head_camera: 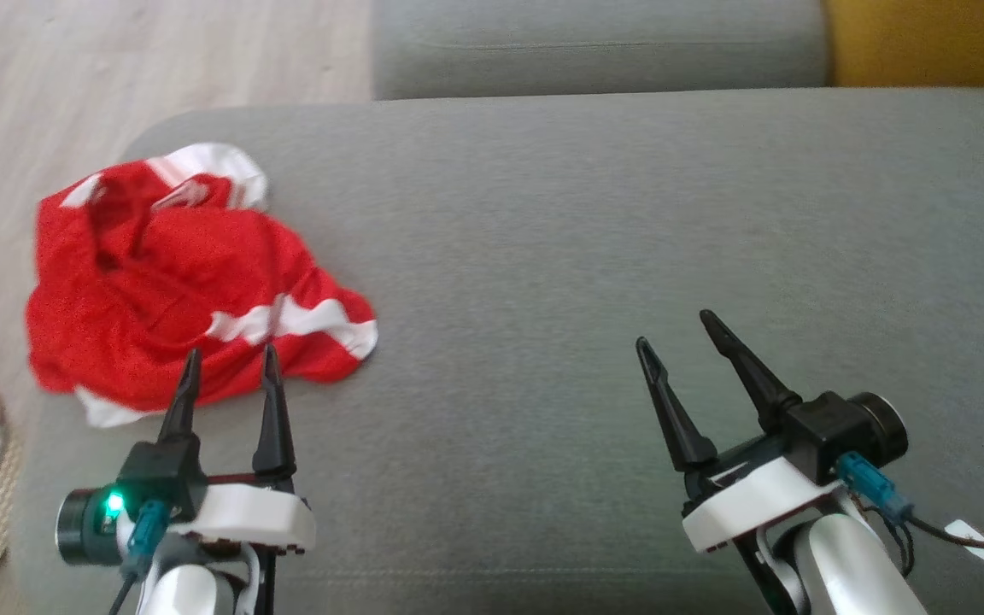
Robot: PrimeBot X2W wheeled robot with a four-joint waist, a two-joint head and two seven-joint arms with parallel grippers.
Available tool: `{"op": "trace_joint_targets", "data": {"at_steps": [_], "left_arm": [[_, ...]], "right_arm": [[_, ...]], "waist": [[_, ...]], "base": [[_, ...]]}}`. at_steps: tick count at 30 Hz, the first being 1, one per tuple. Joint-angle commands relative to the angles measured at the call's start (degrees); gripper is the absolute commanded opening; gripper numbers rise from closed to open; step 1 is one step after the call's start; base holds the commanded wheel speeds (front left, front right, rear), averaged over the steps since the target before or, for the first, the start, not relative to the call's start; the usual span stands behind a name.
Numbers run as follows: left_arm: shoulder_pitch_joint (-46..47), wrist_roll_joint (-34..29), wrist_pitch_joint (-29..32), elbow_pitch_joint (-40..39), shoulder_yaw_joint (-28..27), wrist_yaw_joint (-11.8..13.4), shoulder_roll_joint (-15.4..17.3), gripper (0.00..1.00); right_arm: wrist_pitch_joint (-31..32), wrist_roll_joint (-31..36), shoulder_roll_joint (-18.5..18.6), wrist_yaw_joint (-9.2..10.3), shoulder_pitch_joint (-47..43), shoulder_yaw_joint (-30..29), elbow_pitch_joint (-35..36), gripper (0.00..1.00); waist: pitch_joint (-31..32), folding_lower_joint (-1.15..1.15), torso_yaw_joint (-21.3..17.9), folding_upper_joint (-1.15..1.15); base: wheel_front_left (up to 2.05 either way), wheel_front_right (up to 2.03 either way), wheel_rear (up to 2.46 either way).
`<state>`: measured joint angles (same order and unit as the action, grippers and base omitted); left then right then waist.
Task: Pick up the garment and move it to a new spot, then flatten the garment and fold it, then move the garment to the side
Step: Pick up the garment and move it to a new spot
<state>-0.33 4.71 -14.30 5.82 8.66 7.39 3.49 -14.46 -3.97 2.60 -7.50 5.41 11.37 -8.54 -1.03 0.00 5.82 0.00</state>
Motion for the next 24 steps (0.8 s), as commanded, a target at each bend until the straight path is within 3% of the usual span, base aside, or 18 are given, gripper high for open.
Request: {"op": "trace_joint_targets", "data": {"at_steps": [1, 13, 20, 24], "left_arm": [[3.2, 0.21, -0.7, -1.9, -1.89, -0.16, -0.04, 1.0], [2.5, 1.19, -0.7, -3.01, -1.89, -0.51, -0.54, 1.0], [4.13, 2.35, -0.7, -4.13, -2.73, -0.87, -0.59, 1.0], [8.91, 2.31, -0.7, -4.63, -4.35, -2.39, -0.53, 1.0]], "right_arm": [[-0.54, 0.6, 0.28, 0.01, 1.87, 1.23, 1.8, 1.0], [-0.54, 1.42, 0.28, 0.01, 1.57, 1.95, 1.46, 1.0], [-0.54, 2.32, 0.28, 0.01, 1.98, 2.28, 1.55, 1.0], [-0.54, 3.54, 0.36, 0.01, 2.83, 2.08, 1.56, 1.0]], "waist": [[-0.45, 0.0, 2.83, 0.0], [-1.14, 0.0, 11.89, 0.0], [-3.39, 0.0, 13.03, 0.0], [-5.97, 0.0, 12.64, 0.0]], "base": [[0.0, 0.0, 0.0], [0.0, 0.0, 0.0], [0.0, 0.0, 0.0], [0.0, 0.0, 0.0]]}}
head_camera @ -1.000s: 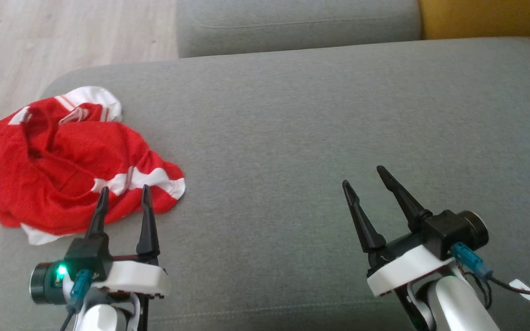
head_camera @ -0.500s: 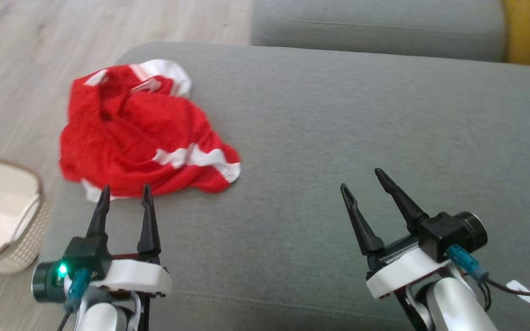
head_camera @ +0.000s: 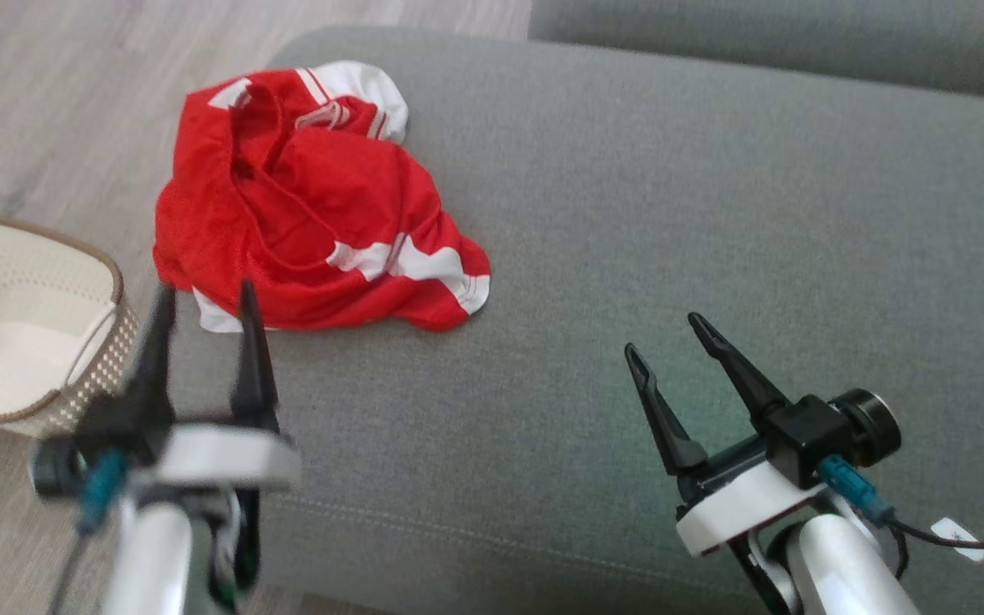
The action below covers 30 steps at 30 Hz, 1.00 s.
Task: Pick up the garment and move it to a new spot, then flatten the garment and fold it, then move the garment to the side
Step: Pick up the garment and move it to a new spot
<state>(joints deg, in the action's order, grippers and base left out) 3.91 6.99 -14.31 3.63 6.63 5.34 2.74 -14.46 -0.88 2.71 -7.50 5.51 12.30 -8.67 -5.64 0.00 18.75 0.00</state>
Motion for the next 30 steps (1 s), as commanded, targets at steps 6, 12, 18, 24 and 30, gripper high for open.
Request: {"op": "trace_joint_targets", "data": {"at_steps": [6, 12, 18, 24, 30], "left_arm": [[16.66, 2.59, -0.15, 6.0, -5.02, -4.72, 2.65, 1.0], [28.99, 3.95, 6.73, 15.29, -5.87, -6.42, 5.83, 1.0], [40.86, 4.91, 15.61, 26.38, -6.45, -6.11, 7.81, 1.0], [48.04, 5.72, 20.02, 39.17, -6.75, -5.85, 9.28, 1.0], [51.43, 6.0, 19.46, 47.76, -6.53, -5.92, 10.01, 1.0]], "right_arm": [[-0.54, 1.65, 2.61, 0.01, 4.84, 0.98, 2.23, 1.0], [-0.54, 2.35, 5.31, 0.01, 7.19, 1.19, 2.97, 1.0], [-0.54, 2.65, 8.28, 0.01, 9.75, 0.75, 4.29, 1.0], [-0.54, 2.89, 10.16, 0.01, 11.04, 0.34, 4.93, 1.0], [-0.54, 3.03, 10.42, 0.01, 12.01, 0.22, 5.23, 1.0]], "waist": [[-6.76, 0.0, -1.23, 0.0], [-12.15, 0.0, -1.89, 0.0], [-18.21, 0.0, -1.88, 0.0], [-21.81, 0.0, -1.93, 0.0], [-23.37, 0.0, -2.11, 0.0]], "base": [[0.0, 0.0, 0.0], [0.0, 0.0, 0.0], [0.0, 0.0, 0.0], [0.0, 0.0, 0.0], [0.0, 0.0, 0.0]]}}
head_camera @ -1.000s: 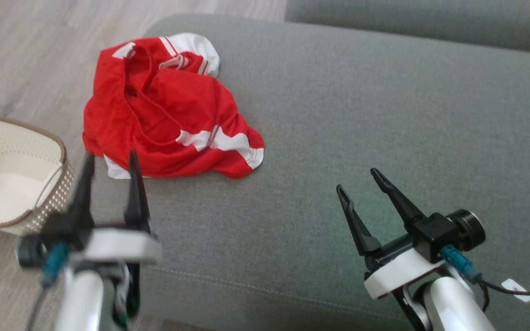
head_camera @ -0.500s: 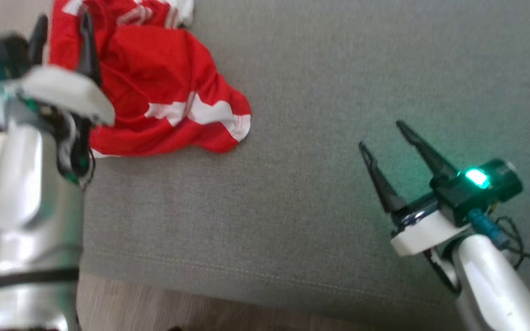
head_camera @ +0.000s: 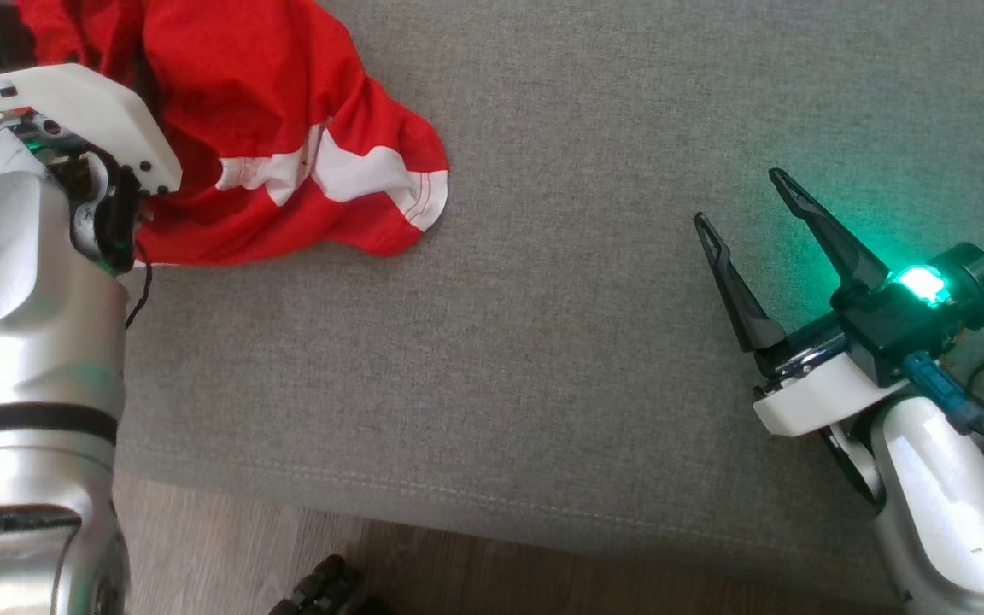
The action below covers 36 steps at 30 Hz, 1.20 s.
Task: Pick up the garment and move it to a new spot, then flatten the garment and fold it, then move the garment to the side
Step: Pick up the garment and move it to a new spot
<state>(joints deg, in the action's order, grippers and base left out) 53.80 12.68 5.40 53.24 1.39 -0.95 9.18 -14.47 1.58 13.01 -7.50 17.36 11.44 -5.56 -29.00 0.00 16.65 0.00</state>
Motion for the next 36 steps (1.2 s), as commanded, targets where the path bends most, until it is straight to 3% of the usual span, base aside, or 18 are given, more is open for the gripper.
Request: {"op": "trace_joint_targets", "data": {"at_steps": [1, 2, 4, 14, 22, 27, 36], "left_arm": [[1.84, 0.43, -0.73, -0.86, -1.27, 0.29, 3.54, 1.0], [2.15, 0.58, -1.17, 0.11, -1.25, 0.1, 3.5, 0.75], [2.73, 0.86, -2.32, 1.78, -1.15, -0.44, 3.38, 0.0], [5.34, 0.55, -15.91, 2.53, -0.54, -2.49, 5.83, 0.0], [6.46, -1.1, -19.07, -7.98, 2.88, -4.78, 7.32, 0.0], [5.02, -2.24, -16.7, -17.55, 6.19, -5.45, 7.47, 0.0], [1.23, -2.48, -8.38, -34.69, 13.26, -6.19, 7.0, 0.0]], "right_arm": [[-0.52, 0.61, 0.06, 0.01, 0.24, 1.05, 2.12, 1.0], [-0.52, 0.64, 0.0, 0.01, 0.32, 1.04, 2.11, 1.0], [-0.52, 0.65, -0.14, 0.01, 0.51, 1.07, 1.98, 1.0], [-0.52, -0.38, -2.76, 0.01, 0.61, 1.21, 1.08, 1.0], [-0.52, -1.72, -6.7, 0.01, -0.25, 0.14, 1.89, 1.0], [-0.52, -2.65, -8.72, 0.01, -0.37, 0.73, 3.79, 1.0], [-0.52, -5.17, -10.09, 0.01, 0.15, 1.27, 7.5, 1.0]], "waist": [[-0.14, 0.0, -0.01, 0.0], [-0.25, 0.0, 0.0, 0.0], [-0.31, 0.0, 0.0, 0.0], [4.85, 0.0, -1.86, 0.0], [12.45, 0.0, -6.72, 0.0], [15.65, 0.0, -12.98, 0.0], [15.38, 0.0, -29.37, 0.0]], "base": [[0.0, 0.0, 0.0], [0.0, 0.0, 0.0], [0.0, 0.0, 0.0], [0.0, 0.0, 0.0], [0.0, 0.0, 0.0], [0.0, 0.0, 0.0], [0.0, 0.0, 0.0]]}}
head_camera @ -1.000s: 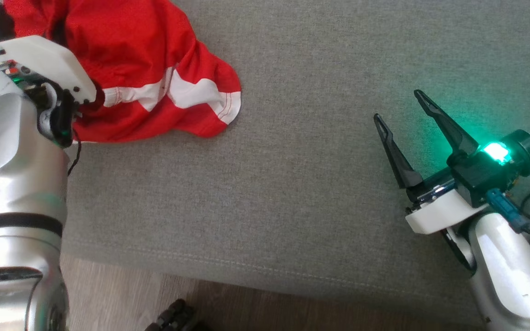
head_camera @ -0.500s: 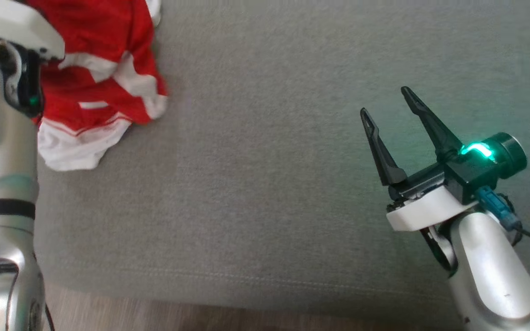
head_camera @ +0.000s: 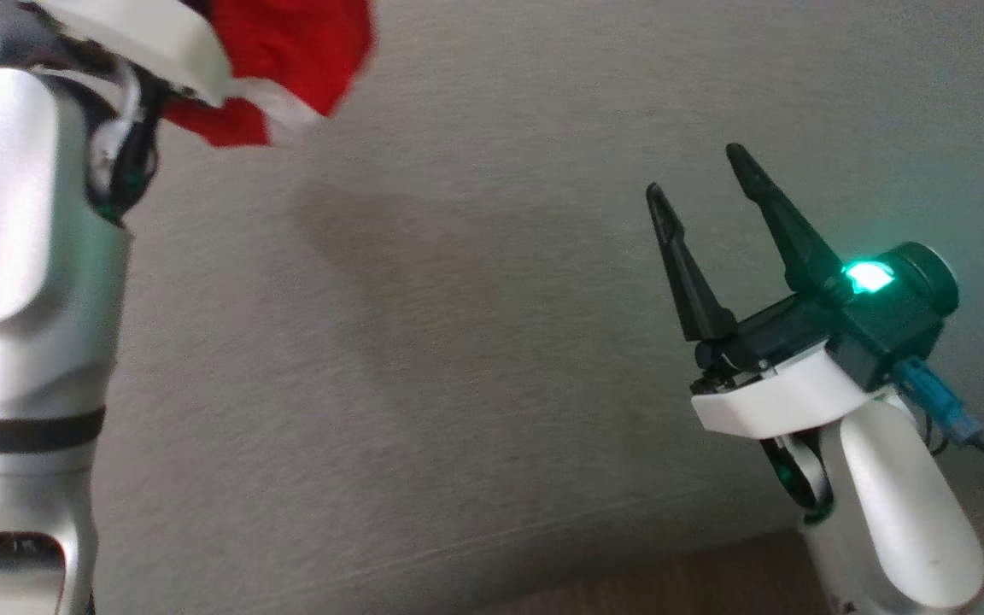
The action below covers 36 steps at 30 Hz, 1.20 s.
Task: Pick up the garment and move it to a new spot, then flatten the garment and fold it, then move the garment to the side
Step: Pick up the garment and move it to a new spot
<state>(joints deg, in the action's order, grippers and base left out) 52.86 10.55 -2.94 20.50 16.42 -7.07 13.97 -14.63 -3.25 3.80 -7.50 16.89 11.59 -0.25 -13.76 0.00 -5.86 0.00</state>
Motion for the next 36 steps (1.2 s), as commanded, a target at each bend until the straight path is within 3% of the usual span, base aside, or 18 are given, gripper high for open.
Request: {"op": "trace_joint_targets", "data": {"at_steps": [1, 6, 11, 16, 21, 24, 25, 26, 31, 36], "left_arm": [[1.86, -0.38, 0.63, -3.07, -0.86, -0.11, 2.06, 0.0], [0.61, -0.78, 1.62, -5.92, 3.73, -0.26, 1.38, 0.0], [-1.13, -2.44, -2.1, -4.47, 10.05, -0.35, 0.82, 0.0], [-4.81, -7.78, -8.69, 3.44, 16.36, 0.82, 1.09, 0.0], [-9.19, -9.27, -11.71, 11.92, 18.82, 3.92, -1.16, 0.0], [-10.34, -9.61, -12.0, 13.31, 20.09, 4.51, -2.67, 0.0], [-10.76, -9.68, -12.02, 12.89, 20.47, 4.64, -3.06, 0.4], [-11.26, -9.59, -12.02, 12.27, 20.49, 5.1, -3.32, 1.0], [-14.99, -7.76, -12.04, 6.0, 19.01, 7.7, -4.54, 1.0], [-23.53, -3.7, -12.05, -2.58, 14.52, 11.62, -5.94, 1.0]], "right_arm": [[-0.37, -1.13, -0.88, 0.01, 0.63, 1.07, 2.6, 1.0], [-0.37, -4.08, -0.9, 0.01, 0.81, 1.12, 4.22, 1.0], [-0.37, -6.15, -0.91, 0.01, 0.58, 0.98, 5.75, 1.0], [-0.37, -6.62, -0.91, 0.01, 0.25, 0.67, 6.41, 1.0], [-0.37, -6.66, -0.91, 0.01, -0.14, 1.11, 6.1, 1.0], [-0.37, -6.14, -0.91, 0.01, -0.32, 1.63, 5.64, 1.0], [-0.37, -5.8, -0.91, 0.01, -0.39, 1.61, 5.44, 1.0], [-0.37, -5.52, -0.91, 0.01, -0.41, 1.75, 5.25, 1.0], [-0.37, -4.24, -0.91, 0.01, -0.9, 2.09, 4.33, 1.0], [-0.37, -2.39, -0.91, 0.01, -2.79, 2.27, 1.89, 1.0]], "waist": [[-0.24, 0.0, -8.54, 0.0], [-2.8, 0.0, -16.19, 0.0], [-6.04, 0.0, -20.13, 0.0], [-7.89, 0.0, -21.2, 0.0], [-7.93, 0.0, -20.29, 0.0], [-7.06, 0.0, -18.7, 0.0], [-6.58, 0.0, -17.93, 0.0], [-6.13, 0.0, -17.33, 0.0], [-3.43, 0.0, -13.71, 0.0], [1.11, 0.0, -7.5, 0.0]], "base": [[0.0, 0.0, 0.0], [0.0, 0.0, 0.0], [0.0, 0.0, 0.0], [0.0, 0.0, 0.0], [0.0, 0.0, 0.0], [0.0, 0.0, 0.0], [0.0, 0.0, 0.0], [0.0, 0.0, 0.0], [0.0, 0.0, 0.0], [0.0, 0.0, 0.0]]}}
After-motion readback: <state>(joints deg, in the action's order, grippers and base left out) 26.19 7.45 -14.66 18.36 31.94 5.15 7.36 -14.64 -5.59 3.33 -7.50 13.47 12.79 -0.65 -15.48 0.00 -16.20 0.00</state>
